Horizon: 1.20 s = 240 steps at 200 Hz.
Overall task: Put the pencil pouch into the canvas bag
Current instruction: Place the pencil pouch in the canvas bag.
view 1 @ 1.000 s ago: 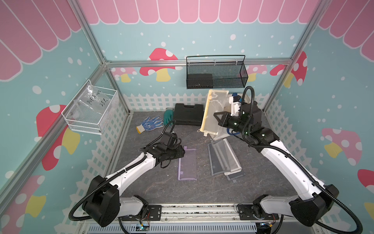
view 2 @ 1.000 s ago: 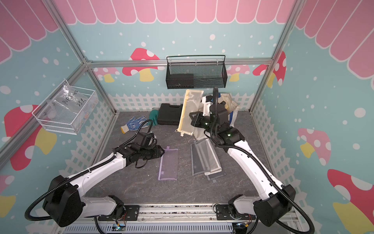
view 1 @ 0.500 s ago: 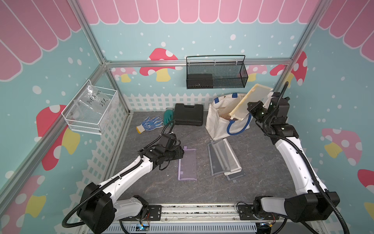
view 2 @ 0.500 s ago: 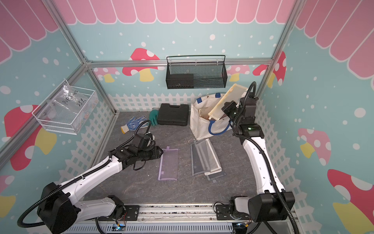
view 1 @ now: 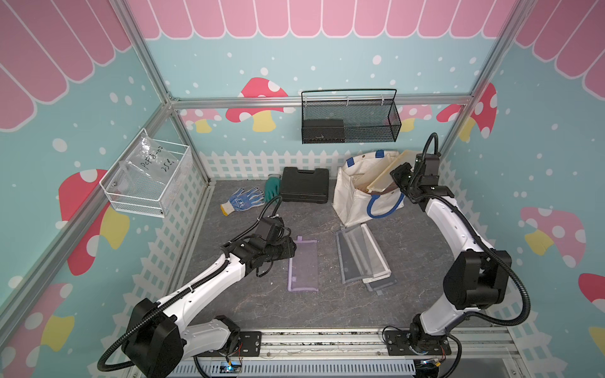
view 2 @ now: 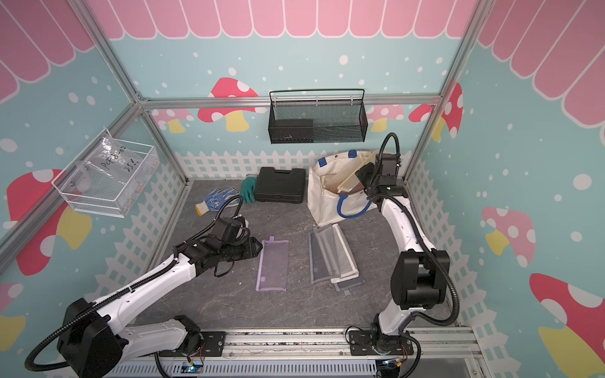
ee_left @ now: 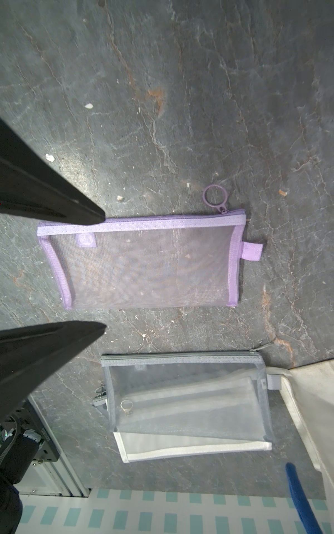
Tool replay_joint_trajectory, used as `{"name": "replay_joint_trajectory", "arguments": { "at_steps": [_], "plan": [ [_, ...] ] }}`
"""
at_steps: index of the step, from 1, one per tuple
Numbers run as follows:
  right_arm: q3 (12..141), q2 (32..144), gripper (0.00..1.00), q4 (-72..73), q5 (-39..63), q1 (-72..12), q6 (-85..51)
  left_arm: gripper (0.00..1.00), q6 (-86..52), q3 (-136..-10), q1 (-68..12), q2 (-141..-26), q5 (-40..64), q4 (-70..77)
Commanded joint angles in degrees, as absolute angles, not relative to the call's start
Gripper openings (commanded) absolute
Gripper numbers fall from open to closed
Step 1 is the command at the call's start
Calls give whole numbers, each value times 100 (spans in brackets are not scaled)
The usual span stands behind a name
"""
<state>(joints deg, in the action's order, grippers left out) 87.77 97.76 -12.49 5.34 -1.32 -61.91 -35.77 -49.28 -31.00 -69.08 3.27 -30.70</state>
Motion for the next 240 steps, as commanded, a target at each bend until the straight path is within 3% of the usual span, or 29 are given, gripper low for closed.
{"name": "replay_joint_trajectory", "arguments": {
  "at_steps": [1,118,161,208,240],
  "plan": [
    [9125,10024,2,-1252,367,-220,-6434,56,-3586,-4869,-3121,-6816,167,-3146],
    [10426,11487,14,-1888,352,-614,-6955,56,-3577,-4879,-3120,-6821,40,-3138],
    [10092,11246,18,-1775,325,-622,-6948,56,-3561,-4860,-3120,-6854,20,-3139],
    [9075,10350,10,-1195,449,-647,-7123,56,-3542,-4889,-3119,-6978,58,-3051],
    [8830,10043,23,-1081,488,-647,-7026,56,-3529,-4900,-3117,-7044,113,-2981]
  ]
}}
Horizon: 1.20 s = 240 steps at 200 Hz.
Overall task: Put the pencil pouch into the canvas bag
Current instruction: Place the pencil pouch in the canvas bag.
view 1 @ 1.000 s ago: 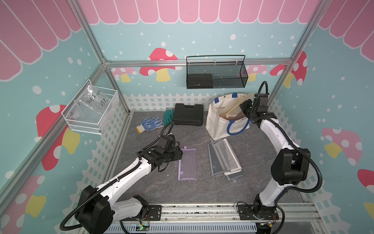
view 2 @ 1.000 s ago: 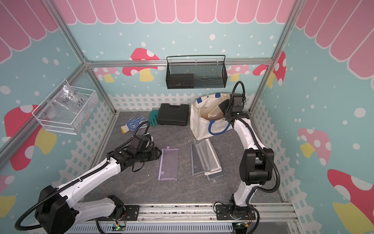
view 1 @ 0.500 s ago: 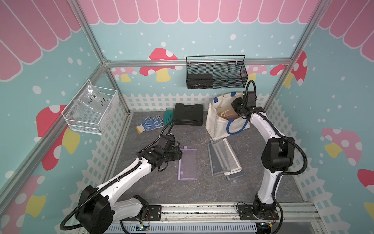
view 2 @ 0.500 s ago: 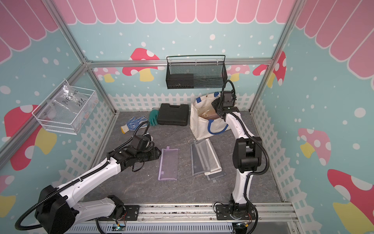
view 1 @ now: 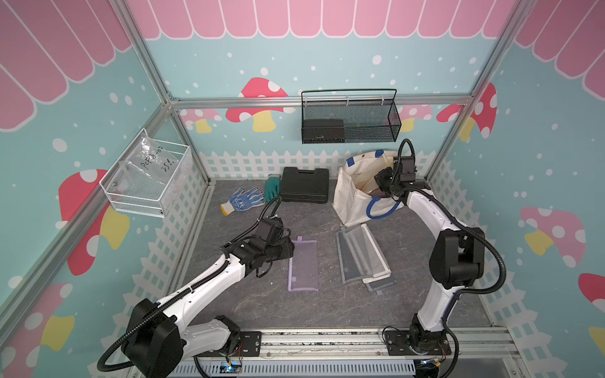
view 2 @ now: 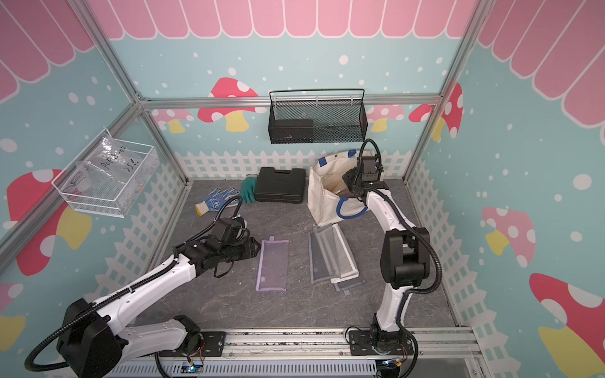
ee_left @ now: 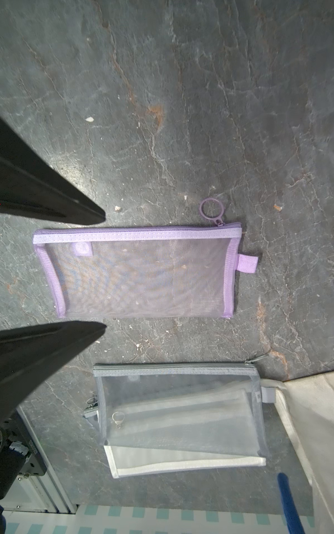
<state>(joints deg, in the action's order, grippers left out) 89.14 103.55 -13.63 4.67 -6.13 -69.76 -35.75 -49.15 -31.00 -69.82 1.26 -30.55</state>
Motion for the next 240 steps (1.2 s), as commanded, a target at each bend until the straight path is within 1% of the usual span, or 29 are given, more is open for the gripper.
{"name": "replay_joint_trajectory", "arguments": {
  "at_steps": [1,23,39,53,95,116,142,149,166,185,199,216,240],
  "plan": [
    [8831,10040,24,-1081,490,-649,-7015,56,-3527,-4902,-3114,-7046,114,-2980],
    [9021,9985,36,-1137,539,-640,-6675,56,-3516,-4922,-3120,-7040,101,-2987],
    [9079,9921,43,-1198,603,-634,-6507,56,-3526,-4897,-3113,-7001,80,-2980],
    [9099,9865,48,-1262,711,-636,-6286,56,-3533,-4865,-3118,-6959,70,-2983],
    [9061,9627,48,-1446,707,-633,-5684,56,-3560,-4768,-3116,-6891,66,-2988],
    [9479,9738,46,-1779,651,-630,-5124,56,-3545,-4806,-3118,-6882,79,-3006],
    [10062,9920,47,-2203,851,-633,-4326,56,-3533,-4883,-3116,-6882,51,-3108],
    [10206,9948,48,-2309,963,-634,-4059,56,-3527,-4892,-3116,-6878,49,-3128],
    [10620,9991,56,-2847,1137,-724,-3317,59,-3524,-4900,-3096,-6888,74,-3213],
    [11177,9998,62,-3767,833,-1179,-2352,62,-3578,-4850,-2984,-6958,219,-3278],
    [11193,9879,65,-4251,612,-1661,-1888,65,-3674,-4730,-2790,-7027,509,-3229],
    [10607,9566,67,-4380,770,-2201,-1804,68,-3752,-4575,-2504,-7163,965,-3111],
    [9203,9018,68,-3942,1130,-2925,-2114,69,-3736,-4518,-2380,-7430,1259,-3105]
  ]
}}
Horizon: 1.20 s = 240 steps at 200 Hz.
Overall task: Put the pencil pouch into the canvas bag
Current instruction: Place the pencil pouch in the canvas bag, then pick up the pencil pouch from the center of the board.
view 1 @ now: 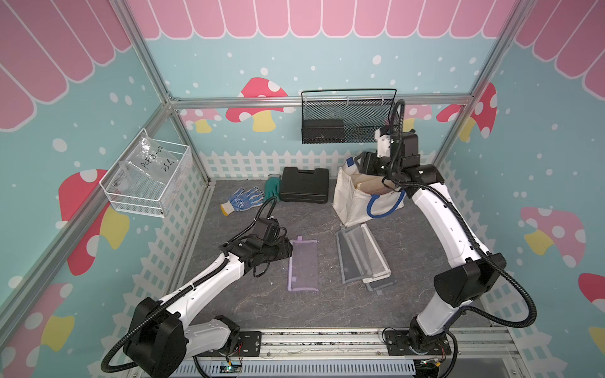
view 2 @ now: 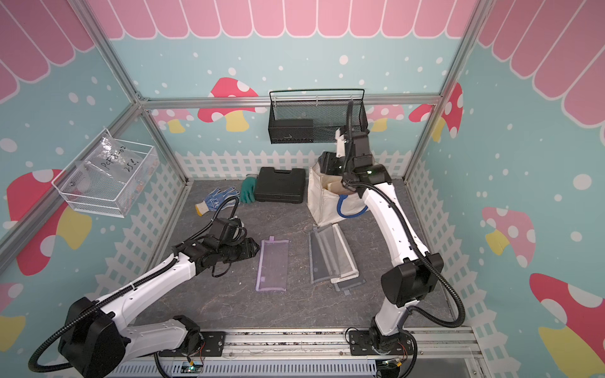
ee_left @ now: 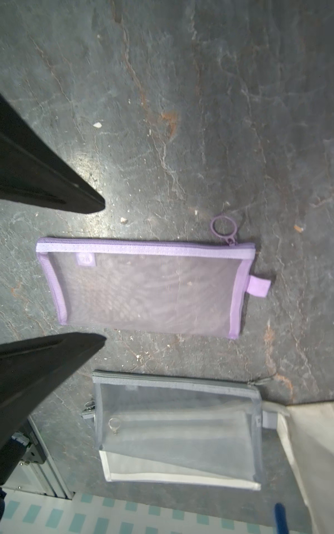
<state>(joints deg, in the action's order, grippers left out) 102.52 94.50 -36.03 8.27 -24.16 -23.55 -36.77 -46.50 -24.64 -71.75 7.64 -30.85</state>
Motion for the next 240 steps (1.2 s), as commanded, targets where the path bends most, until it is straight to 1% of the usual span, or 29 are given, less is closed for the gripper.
{"name": "replay_joint_trajectory", "arguments": {
  "at_steps": [1,23,38,64,91,120,157,161,216,240],
  "plan": [
    [9150,9005,68,-3918,1145,-2948,-2138,69,-3736,-4518,-2306,-7437,1262,-3104],
    [7748,8576,69,-2895,1653,-3404,-2514,69,-3768,-4518,-2180,-7657,1339,-3082],
    [7067,8556,69,-2243,2177,-3535,-2794,69,-3825,-4471,-2183,-7793,1485,-2938],
    [6469,8889,69,-1757,2405,-3795,-3075,68,-3978,-4279,-2182,-8029,1681,-2549],
    [5995,9261,69,-1235,2613,-3889,-3361,68,-4072,-4076,-2195,-8120,1749,-2242],
    [5364,9635,68,-106,3071,-3891,-3855,68,-4088,-3940,-2247,-8183,1724,-2103],
    [5179,9910,67,170,3079,-3880,-4014,65,-4267,-3683,-2320,-8309,1678,-1738],
    [5164,9954,67,195,3096,-3880,-4031,65,-4298,-3653,-2471,-8326,1679,-1664],
    [4896,10563,65,910,3340,-3882,-4432,60,-4644,-3587,-2902,-8790,1579,-1023],
    [4781,10722,65,1241,3440,-3883,-4636,54,-4831,-3529,-3012,-8876,1589,-718]
  ]
}}
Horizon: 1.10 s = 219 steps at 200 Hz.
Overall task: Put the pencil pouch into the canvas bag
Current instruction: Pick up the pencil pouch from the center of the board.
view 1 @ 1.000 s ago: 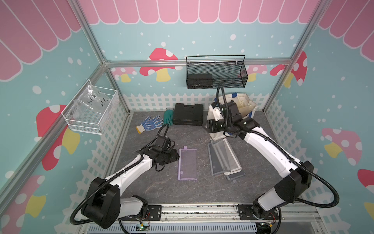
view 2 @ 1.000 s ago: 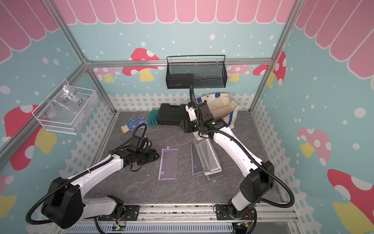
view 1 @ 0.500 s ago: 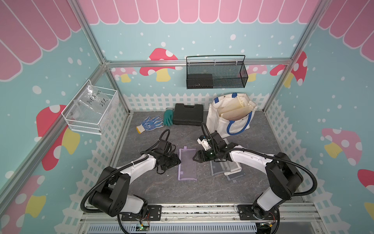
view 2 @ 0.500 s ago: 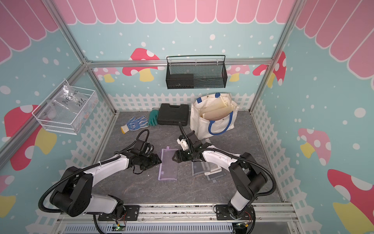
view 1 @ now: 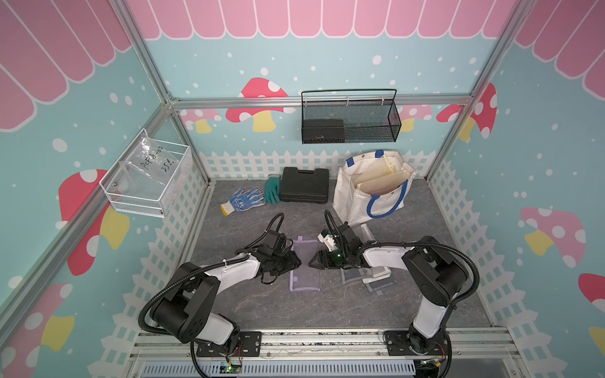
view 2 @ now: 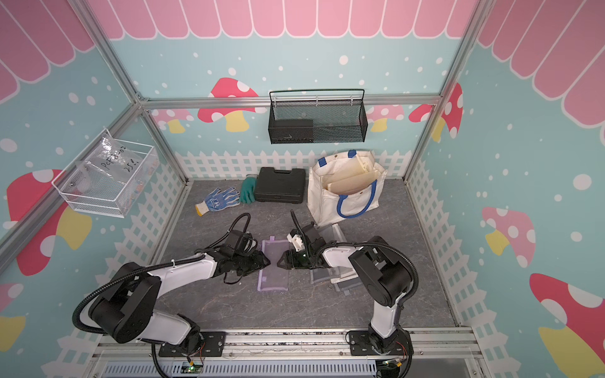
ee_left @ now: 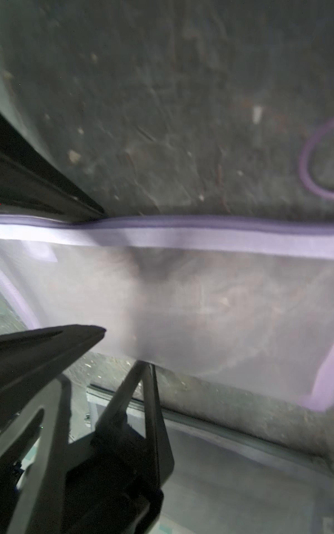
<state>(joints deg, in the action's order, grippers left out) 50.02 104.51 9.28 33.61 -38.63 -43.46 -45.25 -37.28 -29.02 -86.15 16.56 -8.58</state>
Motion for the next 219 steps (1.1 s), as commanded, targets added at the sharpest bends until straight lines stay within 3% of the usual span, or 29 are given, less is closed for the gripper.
{"name": "replay_joint_trajectory", "arguments": {
  "at_steps": [1,45,89,145,219],
  "plan": [
    [4772,10722,65,1262,3447,-3884,-4647,54,-4837,-3527,-3013,-8876,1590,-711],
    [4472,10485,63,1786,3523,-3876,-4834,33,-5043,-3356,-3067,-8784,1591,-391],
    [4256,10097,62,2006,3603,-3880,-4887,0,-5091,-3252,-3067,-8566,1561,-384],
    [4230,9525,66,1650,3516,-3869,-4876,0,-5025,-3287,-3058,-8020,1512,-689],
    [4536,8217,69,1110,3531,-3668,-5315,0,-4922,-3338,-2870,-5926,1566,-1302]
  ]
}}
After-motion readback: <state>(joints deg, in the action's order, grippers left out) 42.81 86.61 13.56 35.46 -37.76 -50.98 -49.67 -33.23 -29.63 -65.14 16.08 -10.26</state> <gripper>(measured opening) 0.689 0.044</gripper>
